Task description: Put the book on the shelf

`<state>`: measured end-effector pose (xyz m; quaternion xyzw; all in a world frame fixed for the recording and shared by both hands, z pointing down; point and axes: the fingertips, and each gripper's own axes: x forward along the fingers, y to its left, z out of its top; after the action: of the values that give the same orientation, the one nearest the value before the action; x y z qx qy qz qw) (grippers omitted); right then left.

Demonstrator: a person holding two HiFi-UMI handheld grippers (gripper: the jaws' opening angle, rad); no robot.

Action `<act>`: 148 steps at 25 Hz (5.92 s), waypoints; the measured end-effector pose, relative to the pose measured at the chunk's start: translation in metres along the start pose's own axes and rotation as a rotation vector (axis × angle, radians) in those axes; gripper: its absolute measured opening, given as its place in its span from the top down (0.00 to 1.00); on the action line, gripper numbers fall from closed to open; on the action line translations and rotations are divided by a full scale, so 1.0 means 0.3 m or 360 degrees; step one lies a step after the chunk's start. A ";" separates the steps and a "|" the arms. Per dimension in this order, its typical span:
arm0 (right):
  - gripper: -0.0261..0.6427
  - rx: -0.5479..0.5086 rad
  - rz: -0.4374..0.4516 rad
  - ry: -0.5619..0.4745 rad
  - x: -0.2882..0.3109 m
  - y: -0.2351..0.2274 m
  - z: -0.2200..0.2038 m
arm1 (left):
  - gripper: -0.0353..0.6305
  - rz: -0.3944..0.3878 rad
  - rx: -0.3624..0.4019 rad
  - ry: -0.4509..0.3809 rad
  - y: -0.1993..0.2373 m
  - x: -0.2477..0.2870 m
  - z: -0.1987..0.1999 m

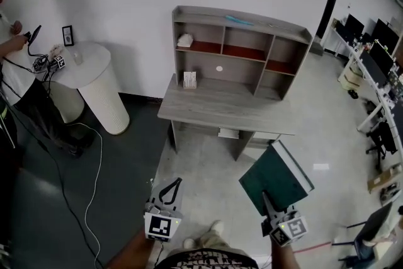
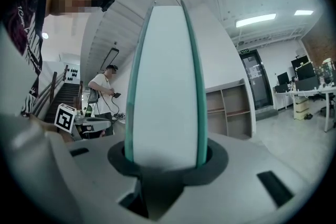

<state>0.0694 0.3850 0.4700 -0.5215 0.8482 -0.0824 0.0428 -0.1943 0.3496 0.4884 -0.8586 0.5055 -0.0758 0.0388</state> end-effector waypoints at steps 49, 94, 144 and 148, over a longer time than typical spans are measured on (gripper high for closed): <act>0.72 0.0028 0.0083 0.0049 0.309 -0.571 0.023 | 0.94 0.0044 0.0032 0.0043 -0.043 0.649 0.092; 0.72 0.0010 0.0225 0.0098 0.513 -0.468 -0.007 | 0.94 0.0057 -0.0056 0.0090 0.112 0.652 0.017; 0.72 -0.0009 0.0047 0.0019 0.968 -0.567 0.107 | 0.94 -0.0017 -0.0184 -0.0024 0.472 1.094 0.068; 0.72 -0.0082 0.0016 0.0081 0.997 -0.579 0.088 | 0.94 0.0001 -0.0182 0.0001 0.543 1.114 0.029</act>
<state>0.0908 0.0389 0.4802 -0.5160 0.8534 -0.0736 0.0083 -0.1738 -0.0219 0.4868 -0.8593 0.5093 -0.0469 -0.0104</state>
